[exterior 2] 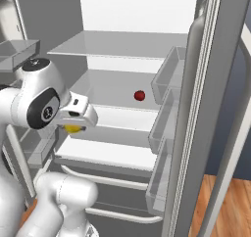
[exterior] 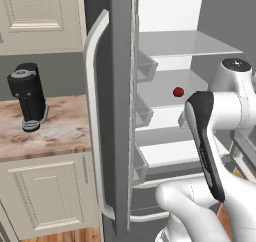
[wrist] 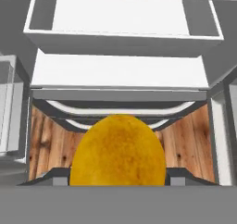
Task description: Place the cold items (mango and tomato) from the fridge in one tupperware on the dining counter. Place the warm items (kebab skewer and hot dog) in the stove area in another tupperware.
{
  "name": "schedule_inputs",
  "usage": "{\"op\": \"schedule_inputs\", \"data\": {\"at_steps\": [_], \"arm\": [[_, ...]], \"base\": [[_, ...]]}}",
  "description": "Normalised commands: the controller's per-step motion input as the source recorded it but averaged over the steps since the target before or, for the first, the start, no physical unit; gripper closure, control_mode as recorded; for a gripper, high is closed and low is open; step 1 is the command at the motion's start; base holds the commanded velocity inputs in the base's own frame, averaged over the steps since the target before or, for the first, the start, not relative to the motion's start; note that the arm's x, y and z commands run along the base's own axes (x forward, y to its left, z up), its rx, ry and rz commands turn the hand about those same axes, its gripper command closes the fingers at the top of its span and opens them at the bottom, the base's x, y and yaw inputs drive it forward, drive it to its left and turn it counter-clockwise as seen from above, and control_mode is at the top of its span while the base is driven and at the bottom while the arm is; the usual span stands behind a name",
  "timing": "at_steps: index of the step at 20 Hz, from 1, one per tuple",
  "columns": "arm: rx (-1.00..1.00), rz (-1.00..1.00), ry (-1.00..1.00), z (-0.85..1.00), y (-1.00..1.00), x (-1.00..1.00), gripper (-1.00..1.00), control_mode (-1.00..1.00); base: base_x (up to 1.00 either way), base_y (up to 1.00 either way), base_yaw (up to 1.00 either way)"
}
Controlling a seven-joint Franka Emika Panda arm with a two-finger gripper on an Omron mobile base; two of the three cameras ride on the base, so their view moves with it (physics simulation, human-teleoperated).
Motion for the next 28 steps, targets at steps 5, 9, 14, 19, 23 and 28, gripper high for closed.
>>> {"op": "schedule_inputs", "data": {"at_steps": [5,9,14,19,23,28], "arm": [[0.08,0.0,-0.01,0.0,0.0,-0.63,1.0,-1.0],[0.07,0.06,-0.07,0.0,0.12,-0.76,1.0,-1.0],[-0.01,-0.01,0.07,0.02,0.05,-0.04,1.0,-1.0],[0.0,-0.02,0.0,-0.02,0.0,-0.09,1.0,-1.0],[0.0,-0.01,0.0,0.0,0.0,-0.24,1.0,-1.0],[0.0,0.0,0.0,0.0,0.0,0.0,1.0,1.0]], "base": [[0.0,0.0,0.0],[0.0,0.0,0.0],[0.0,0.0,0.0],[0.0,0.0,0.0],[0.0,0.0,0.0],[-0.77,0.0,-0.02]]}}
